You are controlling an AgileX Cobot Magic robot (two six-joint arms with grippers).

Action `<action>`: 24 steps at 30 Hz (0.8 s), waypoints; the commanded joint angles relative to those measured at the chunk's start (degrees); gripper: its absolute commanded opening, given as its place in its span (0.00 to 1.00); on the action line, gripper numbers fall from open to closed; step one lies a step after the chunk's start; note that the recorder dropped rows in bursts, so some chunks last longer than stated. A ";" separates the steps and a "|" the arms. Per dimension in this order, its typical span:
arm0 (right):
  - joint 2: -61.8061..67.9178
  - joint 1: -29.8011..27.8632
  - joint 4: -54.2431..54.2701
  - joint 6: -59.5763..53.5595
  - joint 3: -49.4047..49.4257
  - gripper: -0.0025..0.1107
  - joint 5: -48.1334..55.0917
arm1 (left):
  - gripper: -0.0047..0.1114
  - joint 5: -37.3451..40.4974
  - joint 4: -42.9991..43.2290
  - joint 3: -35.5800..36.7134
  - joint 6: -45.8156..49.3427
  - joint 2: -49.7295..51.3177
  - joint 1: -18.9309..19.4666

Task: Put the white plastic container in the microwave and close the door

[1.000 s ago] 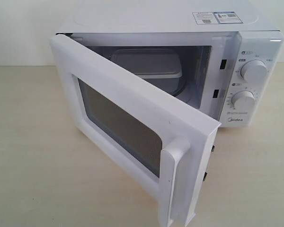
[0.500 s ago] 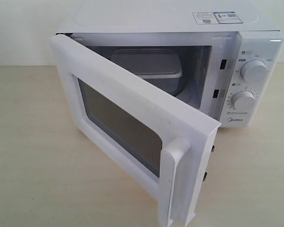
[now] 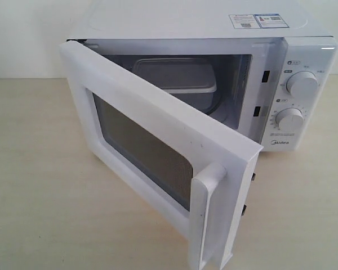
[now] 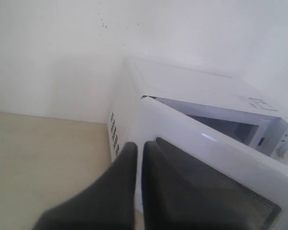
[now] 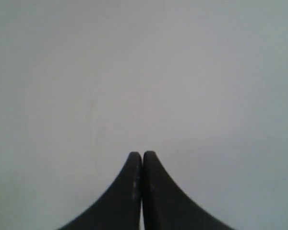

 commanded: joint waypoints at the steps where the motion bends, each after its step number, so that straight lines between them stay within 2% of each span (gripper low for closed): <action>1: 13.99 -0.38 4.89 1.13 -13.52 0.02 37.51 | 0.08 -1.85 -4.18 0.42 0.11 -0.41 0.23; 4: 20.87 -0.38 6.55 1.13 -14.28 0.02 52.60 | 0.08 -0.84 -5.65 0.42 4.31 -0.41 0.23; 6: 23.56 -0.38 6.32 1.13 -14.28 0.02 54.63 | 0.08 1.17 -5.78 0.42 5.41 -0.41 0.23; 9: 25.28 -0.38 7.88 2.16 -14.28 0.02 51.92 | 0.08 2.40 -5.78 0.42 7.51 -0.41 0.23; 11: 26.24 -0.38 15.21 -2.53 -13.13 0.02 50.86 | 0.08 2.40 -5.78 0.42 7.51 -0.41 0.23; 12: 27.42 -0.38 27.23 -11.13 -11.78 0.02 52.64 | 0.08 2.40 -5.93 0.42 7.51 -0.41 0.23; 16: 28.46 -0.38 49.55 -26.05 -3.65 0.02 55.05 | 0.08 2.93 -6.22 0.42 7.51 -0.41 0.23; 19: 28.34 -0.38 54.40 -31.67 3.19 0.02 56.40 | 0.08 3.06 -6.50 0.42 7.51 -0.41 0.23; 24: 28.34 -0.23 54.92 -34.81 13.88 0.02 54.84 | 0.08 3.99 -6.50 0.42 7.51 -0.41 0.23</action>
